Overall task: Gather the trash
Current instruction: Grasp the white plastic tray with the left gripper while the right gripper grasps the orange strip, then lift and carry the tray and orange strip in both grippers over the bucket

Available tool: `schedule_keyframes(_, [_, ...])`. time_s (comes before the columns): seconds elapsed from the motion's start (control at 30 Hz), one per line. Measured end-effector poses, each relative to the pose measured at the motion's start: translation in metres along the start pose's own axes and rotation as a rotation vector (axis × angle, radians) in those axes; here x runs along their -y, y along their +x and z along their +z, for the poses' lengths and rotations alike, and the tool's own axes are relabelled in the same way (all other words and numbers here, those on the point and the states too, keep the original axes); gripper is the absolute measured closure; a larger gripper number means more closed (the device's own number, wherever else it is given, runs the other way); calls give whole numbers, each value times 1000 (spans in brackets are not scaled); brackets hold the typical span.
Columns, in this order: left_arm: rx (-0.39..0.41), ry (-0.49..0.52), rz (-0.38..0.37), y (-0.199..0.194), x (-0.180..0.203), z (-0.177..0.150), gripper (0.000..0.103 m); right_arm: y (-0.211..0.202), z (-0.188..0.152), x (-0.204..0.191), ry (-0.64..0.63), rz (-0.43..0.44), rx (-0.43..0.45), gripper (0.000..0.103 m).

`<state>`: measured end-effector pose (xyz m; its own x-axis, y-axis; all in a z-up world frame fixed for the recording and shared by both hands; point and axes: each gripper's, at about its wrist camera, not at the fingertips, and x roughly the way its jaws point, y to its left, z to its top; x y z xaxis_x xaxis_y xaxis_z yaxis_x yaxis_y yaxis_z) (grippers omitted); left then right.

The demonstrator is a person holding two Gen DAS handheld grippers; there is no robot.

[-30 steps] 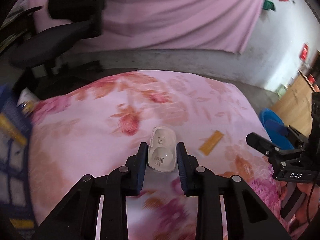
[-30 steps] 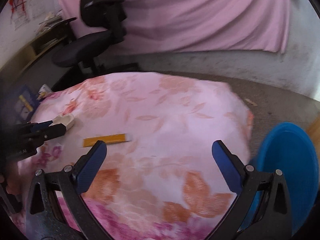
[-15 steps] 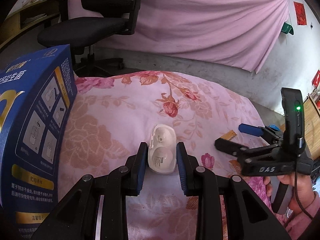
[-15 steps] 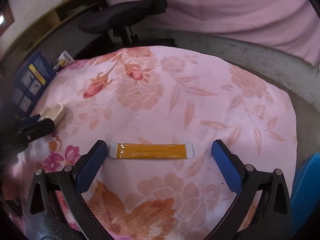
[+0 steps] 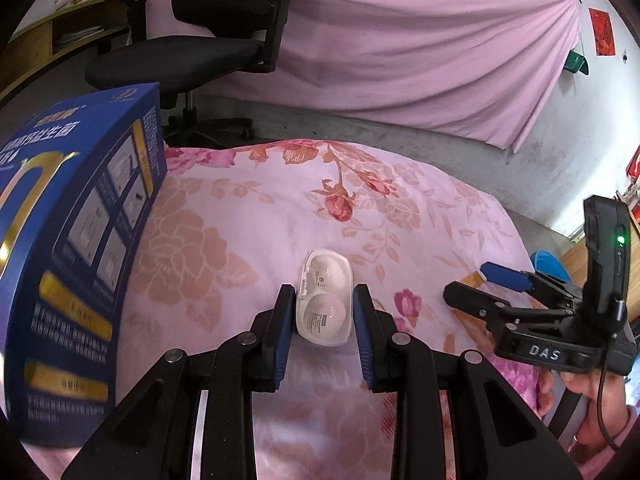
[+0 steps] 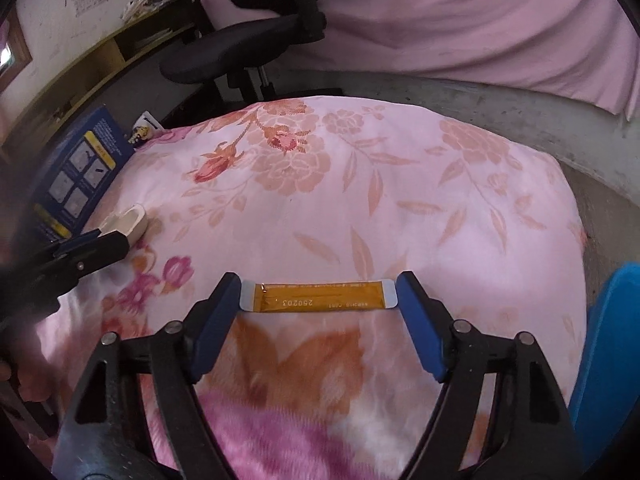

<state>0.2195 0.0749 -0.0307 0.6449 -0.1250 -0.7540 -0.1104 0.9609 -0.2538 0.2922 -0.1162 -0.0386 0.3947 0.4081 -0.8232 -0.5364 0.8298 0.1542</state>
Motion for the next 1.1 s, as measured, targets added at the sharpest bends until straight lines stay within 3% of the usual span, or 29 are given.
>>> schedule_keyframes(0.13, [37, 11, 13, -13, 6, -6, 78, -29, -16, 4, 49, -27, 87, 10])
schedule_keyframes(0.2, [55, 25, 17, -18, 10, -9, 78, -41, -21, 4, 66, -35, 131, 10])
schedule_keyframes(0.5, [57, 46, 15, -31, 24, -23, 78, -58, -32, -5, 58, -38, 155, 11])
schedule_keyframes(0.67, [98, 55, 7, -41, 27, -28, 78, -81, -41, -12, 46, -54, 268, 11])
schedule_keyframes(0.87, [229, 58, -41, -64, 37, -28, 78, -129, -52, -18, 30, -111, 455, 11])
schedule_keyframes(1.1, [443, 152, -124, -100, 81, -9, 78, -202, -53, -19, 2, -183, 706, 11])
